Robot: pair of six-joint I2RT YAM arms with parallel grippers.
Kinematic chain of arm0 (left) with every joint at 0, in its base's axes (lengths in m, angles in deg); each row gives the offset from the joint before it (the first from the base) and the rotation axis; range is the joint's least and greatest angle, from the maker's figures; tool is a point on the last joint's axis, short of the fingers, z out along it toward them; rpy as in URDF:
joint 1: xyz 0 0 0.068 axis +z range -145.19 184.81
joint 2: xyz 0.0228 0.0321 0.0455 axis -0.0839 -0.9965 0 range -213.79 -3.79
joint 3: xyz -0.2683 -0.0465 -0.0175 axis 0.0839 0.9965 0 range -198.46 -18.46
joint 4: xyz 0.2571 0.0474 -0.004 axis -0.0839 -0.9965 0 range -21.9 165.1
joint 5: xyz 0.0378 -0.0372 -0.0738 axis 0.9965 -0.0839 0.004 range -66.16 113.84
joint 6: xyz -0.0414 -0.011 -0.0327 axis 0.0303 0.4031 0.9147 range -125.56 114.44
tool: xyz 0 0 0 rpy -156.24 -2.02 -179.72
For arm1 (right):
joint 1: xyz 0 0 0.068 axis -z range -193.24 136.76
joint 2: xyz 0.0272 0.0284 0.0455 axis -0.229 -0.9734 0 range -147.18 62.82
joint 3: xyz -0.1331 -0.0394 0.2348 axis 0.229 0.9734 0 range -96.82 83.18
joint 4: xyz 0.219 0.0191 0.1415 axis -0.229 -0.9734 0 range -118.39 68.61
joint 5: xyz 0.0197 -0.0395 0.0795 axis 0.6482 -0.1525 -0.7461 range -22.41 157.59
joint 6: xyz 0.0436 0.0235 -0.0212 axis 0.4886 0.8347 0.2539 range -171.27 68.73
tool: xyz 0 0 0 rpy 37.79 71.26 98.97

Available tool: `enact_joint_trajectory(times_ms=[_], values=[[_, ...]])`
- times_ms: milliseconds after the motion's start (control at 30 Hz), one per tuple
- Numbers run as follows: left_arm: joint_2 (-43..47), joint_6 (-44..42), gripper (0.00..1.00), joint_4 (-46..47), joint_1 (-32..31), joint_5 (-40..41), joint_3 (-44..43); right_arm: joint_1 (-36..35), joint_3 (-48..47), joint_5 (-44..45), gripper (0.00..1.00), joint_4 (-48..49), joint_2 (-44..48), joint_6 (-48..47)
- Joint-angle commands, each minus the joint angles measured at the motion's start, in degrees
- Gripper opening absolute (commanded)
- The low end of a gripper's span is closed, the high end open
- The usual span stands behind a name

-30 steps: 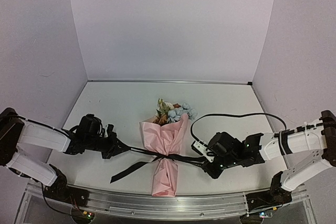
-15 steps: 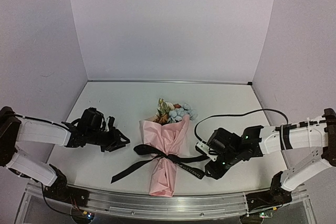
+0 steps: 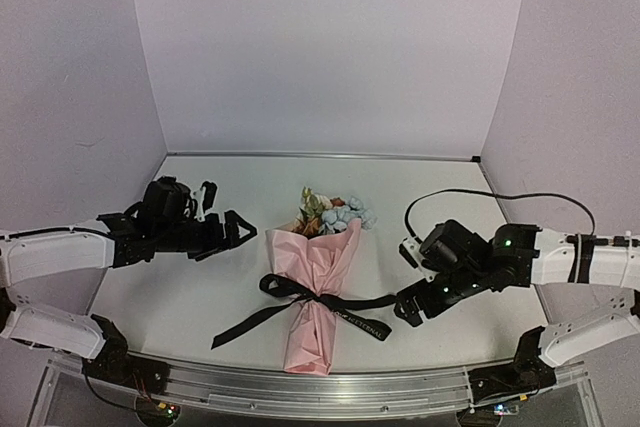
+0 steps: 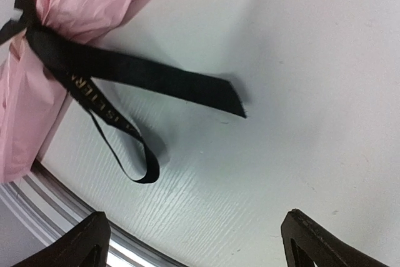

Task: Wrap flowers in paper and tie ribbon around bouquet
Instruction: Tie the half-tied ribbon around the folded bouquet, then reset both arms

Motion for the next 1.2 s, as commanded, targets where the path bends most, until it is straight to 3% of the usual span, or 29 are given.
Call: enact_joint_trajectory(times_ms=[0,133,400,1167], values=[[2.8,-6.6,1.00,-1.7,0.0,4.5,-5.5,4.4,-3.1,2.3,0.98,-3.2,3.6,6.6],[5.0,-8.2,1.00,-1.8,0.0,6.8,-7.8,8.2,-2.6,3.3,0.98,-5.2,7.6,9.5],[7.0,-8.1,1.00,-7.7,0.0,16.6,-12.1,8.9,-0.5,11.6,0.98,-9.3,15.1,6.9],[7.2,-9.3,1.00,-9.6,0.0,17.2,-13.6,8.9,-0.1,13.2,0.98,-11.7,15.1,7.6]])
